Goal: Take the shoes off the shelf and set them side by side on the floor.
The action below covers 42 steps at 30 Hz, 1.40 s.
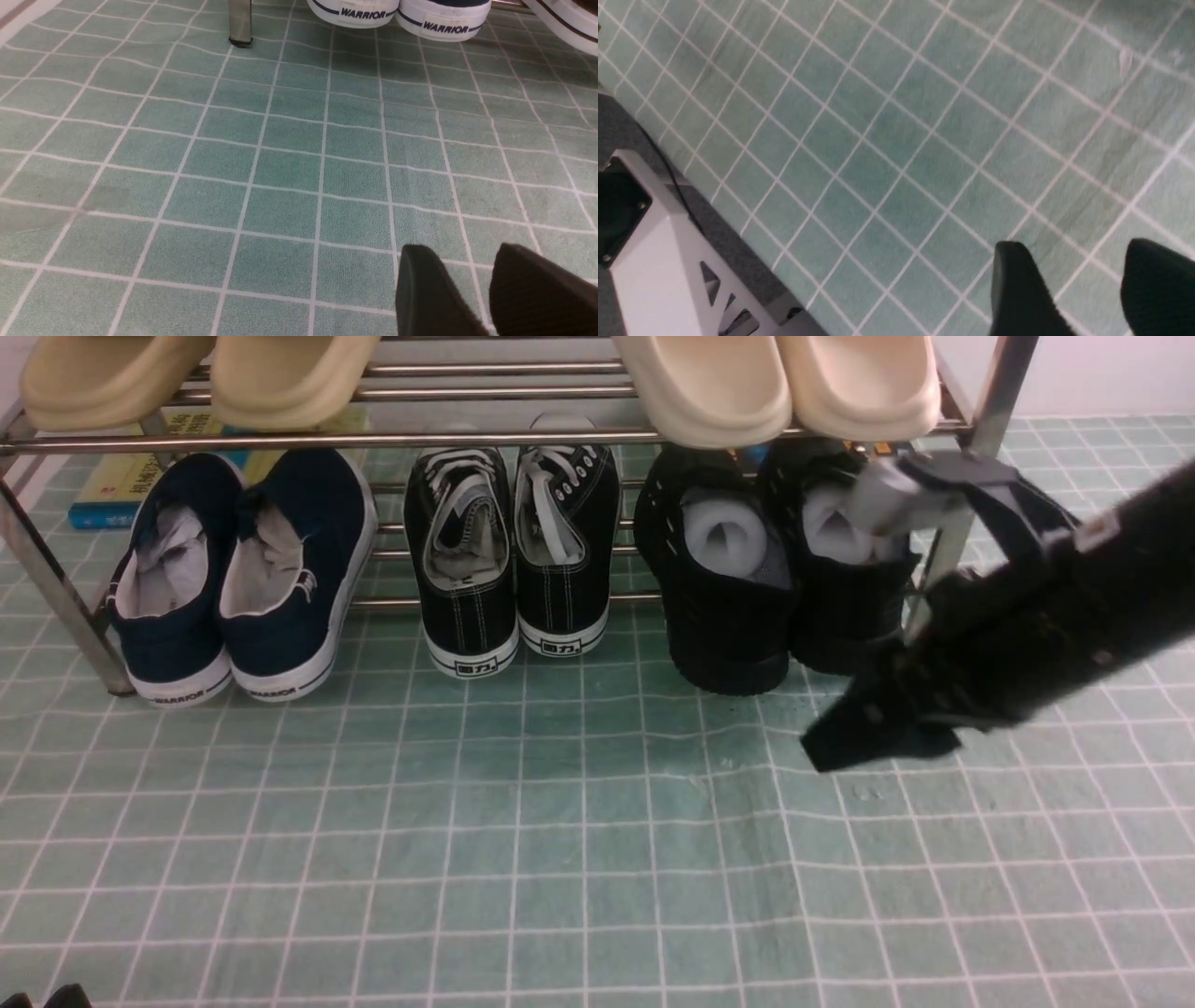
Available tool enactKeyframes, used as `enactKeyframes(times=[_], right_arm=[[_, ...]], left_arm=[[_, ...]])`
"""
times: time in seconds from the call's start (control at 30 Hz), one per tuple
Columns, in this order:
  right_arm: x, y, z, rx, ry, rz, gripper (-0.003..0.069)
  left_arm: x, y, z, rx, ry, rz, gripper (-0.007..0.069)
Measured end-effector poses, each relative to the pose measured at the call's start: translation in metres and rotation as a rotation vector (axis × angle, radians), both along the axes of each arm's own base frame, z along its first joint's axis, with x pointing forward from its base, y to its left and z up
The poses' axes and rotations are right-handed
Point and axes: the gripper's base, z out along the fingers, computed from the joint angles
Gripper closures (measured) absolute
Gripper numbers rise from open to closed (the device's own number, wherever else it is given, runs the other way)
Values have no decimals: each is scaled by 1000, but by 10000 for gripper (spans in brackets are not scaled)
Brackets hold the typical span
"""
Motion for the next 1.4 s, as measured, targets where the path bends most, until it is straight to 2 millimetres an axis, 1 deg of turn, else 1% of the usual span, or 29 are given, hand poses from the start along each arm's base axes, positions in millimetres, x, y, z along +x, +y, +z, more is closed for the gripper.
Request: enactKeyframes(times=[0.03, 0.13, 0.2, 0.27, 0.3, 0.33, 0.37, 0.43, 0.57, 0.6, 0.63, 0.8, 0.87, 1.07, 1.2, 1.27, 1.37, 1.4], right_arm=[[4, 6, 2, -4, -5, 6, 305], [24, 33, 11, -88, -65, 44, 244], [36, 45, 14, -141, -100, 44, 218], [48, 54, 14, -186, -131, 22, 201], [48, 55, 16, -181, -134, 18, 200], [59, 60, 13, -218, -155, -11, 194], [59, 61, 13, -222, -156, -15, 193], [74, 67, 8, -241, -192, -77, 190], [91, 72, -5, -248, -239, -136, 190], [92, 72, -5, -246, -242, -136, 190], [97, 75, -11, -248, -264, -143, 190], [110, 81, -25, -244, -307, -148, 190], [112, 82, -28, -242, -310, -150, 190], [123, 87, -46, -267, -339, -145, 190], [127, 87, -53, -281, -343, -151, 195], [129, 87, -59, -305, -345, -155, 224], [130, 86, -61, -317, -350, -158, 270], [131, 86, -63, -327, -354, -156, 312]], left_arm=[[0, 0, 0, 0, 0, 0, 383], [0, 0, 0, 0, 0, 0, 383], [0, 0, 0, 0, 0, 0, 383], [0, 0, 0, 0, 0, 0, 383], [0, 0, 0, 0, 0, 0, 383], [0, 0, 0, 0, 0, 0, 383], [0, 0, 0, 0, 0, 0, 383], [0, 0, 0, 0, 0, 0, 383], [0, 0, 0, 0, 0, 0, 383], [0, 0, 0, 0, 0, 0, 383], [0, 0, 0, 0, 0, 0, 383], [0, 0, 0, 0, 0, 0, 383], [0, 0, 0, 0, 0, 0, 383], [0, 0, 0, 0, 0, 0, 383], [0, 0, 0, 0, 0, 0, 383], [0, 0, 0, 0, 0, 0, 383], [0, 0, 0, 0, 0, 0, 383], [0, 0, 0, 0, 0, 0, 383]])
